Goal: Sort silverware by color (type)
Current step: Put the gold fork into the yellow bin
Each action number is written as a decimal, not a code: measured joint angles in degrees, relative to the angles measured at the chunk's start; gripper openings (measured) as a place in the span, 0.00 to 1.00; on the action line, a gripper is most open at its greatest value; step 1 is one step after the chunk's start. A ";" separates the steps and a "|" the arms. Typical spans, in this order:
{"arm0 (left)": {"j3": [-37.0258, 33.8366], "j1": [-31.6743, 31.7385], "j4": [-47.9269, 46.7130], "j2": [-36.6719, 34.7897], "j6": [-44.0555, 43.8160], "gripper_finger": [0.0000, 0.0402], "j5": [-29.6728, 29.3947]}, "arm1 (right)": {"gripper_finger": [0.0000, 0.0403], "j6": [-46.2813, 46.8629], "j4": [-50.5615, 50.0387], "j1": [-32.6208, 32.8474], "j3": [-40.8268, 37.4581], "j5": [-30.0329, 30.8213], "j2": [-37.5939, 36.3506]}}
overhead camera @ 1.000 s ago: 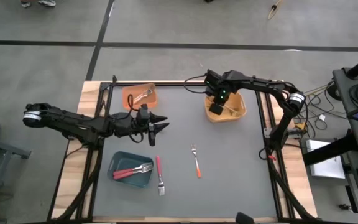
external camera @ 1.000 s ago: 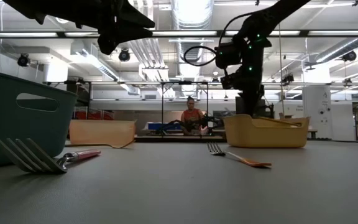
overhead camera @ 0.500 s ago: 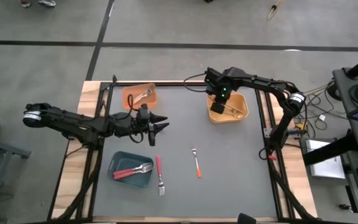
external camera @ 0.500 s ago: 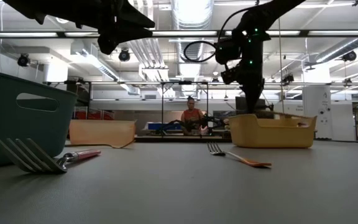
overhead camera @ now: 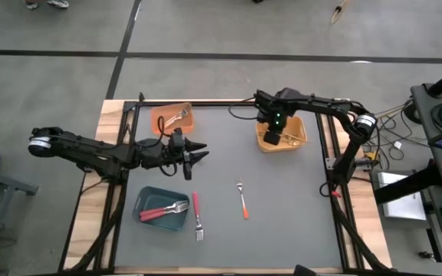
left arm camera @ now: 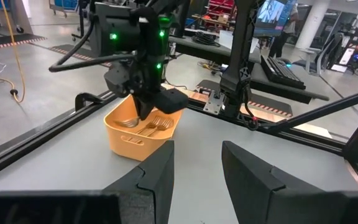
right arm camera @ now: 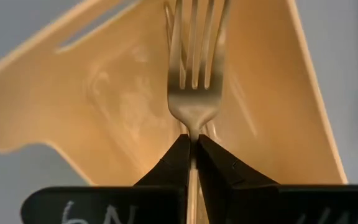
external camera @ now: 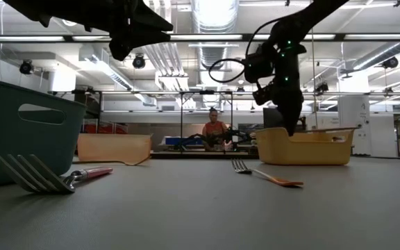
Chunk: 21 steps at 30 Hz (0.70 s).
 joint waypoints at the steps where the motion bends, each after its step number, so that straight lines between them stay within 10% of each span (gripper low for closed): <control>1: 0.00 0.01 0.00 0.00 0.00 0.29 0.00 | 0.03 -0.11 0.84 0.00 -0.21 -0.01 0.00; 21: 0.00 0.01 0.00 0.00 0.01 0.29 0.00 | 0.18 0.92 4.78 0.00 -0.40 -0.12 0.00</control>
